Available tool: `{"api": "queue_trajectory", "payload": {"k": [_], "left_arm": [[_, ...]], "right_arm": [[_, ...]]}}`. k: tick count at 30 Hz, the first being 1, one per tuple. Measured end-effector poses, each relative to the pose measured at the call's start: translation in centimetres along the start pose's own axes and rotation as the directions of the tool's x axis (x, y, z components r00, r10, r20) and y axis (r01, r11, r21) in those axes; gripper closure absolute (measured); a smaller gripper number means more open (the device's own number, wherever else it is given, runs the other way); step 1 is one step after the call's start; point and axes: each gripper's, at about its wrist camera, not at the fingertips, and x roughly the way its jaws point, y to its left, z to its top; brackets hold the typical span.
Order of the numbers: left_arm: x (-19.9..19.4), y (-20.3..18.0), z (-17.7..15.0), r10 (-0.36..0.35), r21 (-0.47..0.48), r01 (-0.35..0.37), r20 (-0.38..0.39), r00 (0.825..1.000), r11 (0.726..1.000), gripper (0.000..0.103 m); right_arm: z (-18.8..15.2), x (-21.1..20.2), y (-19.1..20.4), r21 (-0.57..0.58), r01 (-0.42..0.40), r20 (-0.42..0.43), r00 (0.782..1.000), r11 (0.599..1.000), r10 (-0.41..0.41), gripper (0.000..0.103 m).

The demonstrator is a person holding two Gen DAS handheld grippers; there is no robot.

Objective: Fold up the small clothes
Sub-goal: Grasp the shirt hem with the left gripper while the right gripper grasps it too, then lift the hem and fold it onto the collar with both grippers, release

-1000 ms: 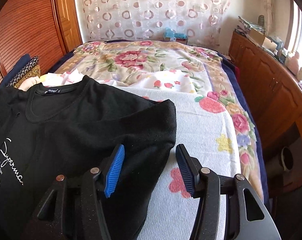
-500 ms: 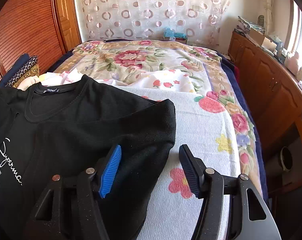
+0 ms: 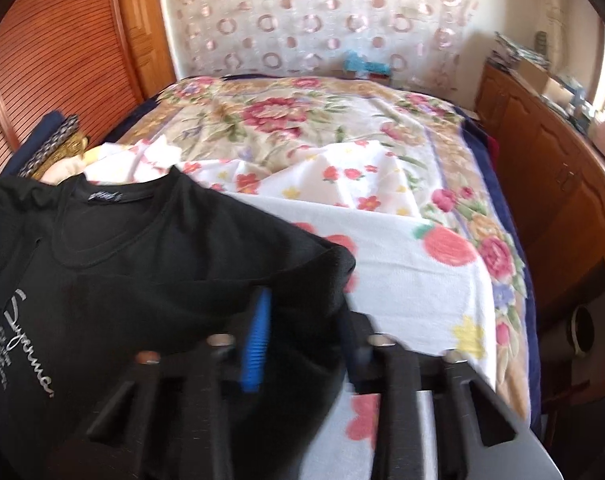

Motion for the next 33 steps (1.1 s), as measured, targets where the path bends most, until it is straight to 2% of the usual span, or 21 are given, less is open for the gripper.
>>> {"api": "queue_trajectory", "payload": {"k": [1, 4, 9, 12, 22, 33], "left_arm": [[-0.3, -0.2, -0.1, -0.005, 0.0, 0.005, 0.005, 1.0, 1.0, 0.1], [-1.4, -0.9, -0.5, -0.026, -0.002, 0.026, 0.026, 0.999, 1.0, 0.1], [-3.2, -1.4, -1.8, -0.04, -0.021, 0.041, 0.057, 0.998, 0.999, 0.1], [-4.5, -1.3, -2.7, -0.042, -0.033, 0.045, 0.074, 0.996, 0.998, 0.1], [-8.8, -1.7, -6.8, -0.024, -0.038, 0.029, 0.116, 0.993, 0.999, 0.1], [-14.8, -2.8, -11.9, -0.018, -0.058, 0.029, 0.174, 0.985, 0.998, 0.1]], "right_arm": [[0.2, 0.0, 0.1, -0.015, -0.014, -0.009, 1.0, 1.0, 0.014, 0.093], [0.0, -1.0, 0.4, -0.041, -0.047, 0.005, 0.999, 0.998, 0.047, 0.095], [-1.2, -5.5, 0.8, -0.04, -0.083, 0.11, 0.99, 0.996, 0.087, 0.095], [-2.7, -8.3, 1.2, -0.049, -0.077, 0.166, 0.983, 0.996, 0.084, 0.095], [-10.4, -14.7, 4.1, -0.068, -0.082, 0.257, 0.962, 0.994, 0.096, 0.096], [-19.5, -21.2, 4.6, -0.022, -0.102, 0.324, 0.94, 0.995, 0.103, 0.096]]}}
